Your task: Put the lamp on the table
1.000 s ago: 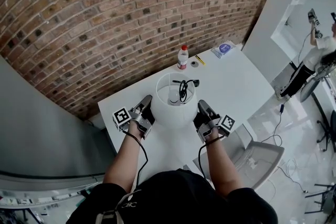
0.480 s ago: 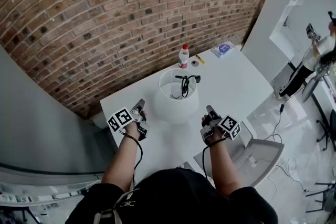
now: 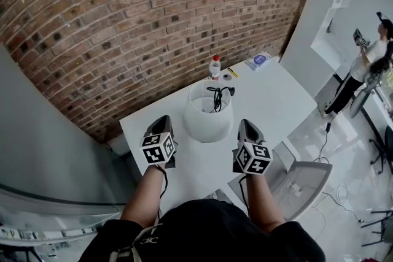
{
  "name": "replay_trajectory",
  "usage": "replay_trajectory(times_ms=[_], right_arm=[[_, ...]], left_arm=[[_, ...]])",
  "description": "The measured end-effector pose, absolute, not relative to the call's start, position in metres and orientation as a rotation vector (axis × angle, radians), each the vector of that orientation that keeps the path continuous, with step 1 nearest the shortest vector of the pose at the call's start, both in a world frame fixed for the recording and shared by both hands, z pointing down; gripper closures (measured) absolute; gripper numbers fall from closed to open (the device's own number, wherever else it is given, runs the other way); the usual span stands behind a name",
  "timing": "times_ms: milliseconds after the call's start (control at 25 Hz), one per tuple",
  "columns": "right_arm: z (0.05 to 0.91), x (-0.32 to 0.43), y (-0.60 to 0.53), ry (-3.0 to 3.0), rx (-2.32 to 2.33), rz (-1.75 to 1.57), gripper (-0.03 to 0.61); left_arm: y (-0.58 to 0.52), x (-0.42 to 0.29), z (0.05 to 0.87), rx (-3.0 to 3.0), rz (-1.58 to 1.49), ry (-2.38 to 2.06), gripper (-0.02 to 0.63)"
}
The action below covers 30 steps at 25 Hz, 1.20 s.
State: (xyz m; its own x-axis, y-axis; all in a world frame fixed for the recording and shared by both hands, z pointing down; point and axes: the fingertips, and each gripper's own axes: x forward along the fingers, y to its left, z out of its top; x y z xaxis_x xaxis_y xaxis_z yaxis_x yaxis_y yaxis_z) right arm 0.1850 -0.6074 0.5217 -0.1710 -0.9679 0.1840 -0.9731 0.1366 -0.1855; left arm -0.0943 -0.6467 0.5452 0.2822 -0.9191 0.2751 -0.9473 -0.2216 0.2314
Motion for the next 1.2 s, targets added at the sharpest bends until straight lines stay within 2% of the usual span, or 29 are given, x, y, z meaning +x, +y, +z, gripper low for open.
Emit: replay_trajectory(times_ms=[360,1200], right_arm=[[0.491,0.166,-0.587,-2.292,2.016,0.169,0.580],[0.508,0.162,-0.591,-2.294,1.946,0.231,0.580]], left_arm=[[-0.620,-0.059,0.514,2.368,0.216,-1.711,0.614],[-0.621,-0.046,0.517,2.367,0.218,-1.669,0.614]])
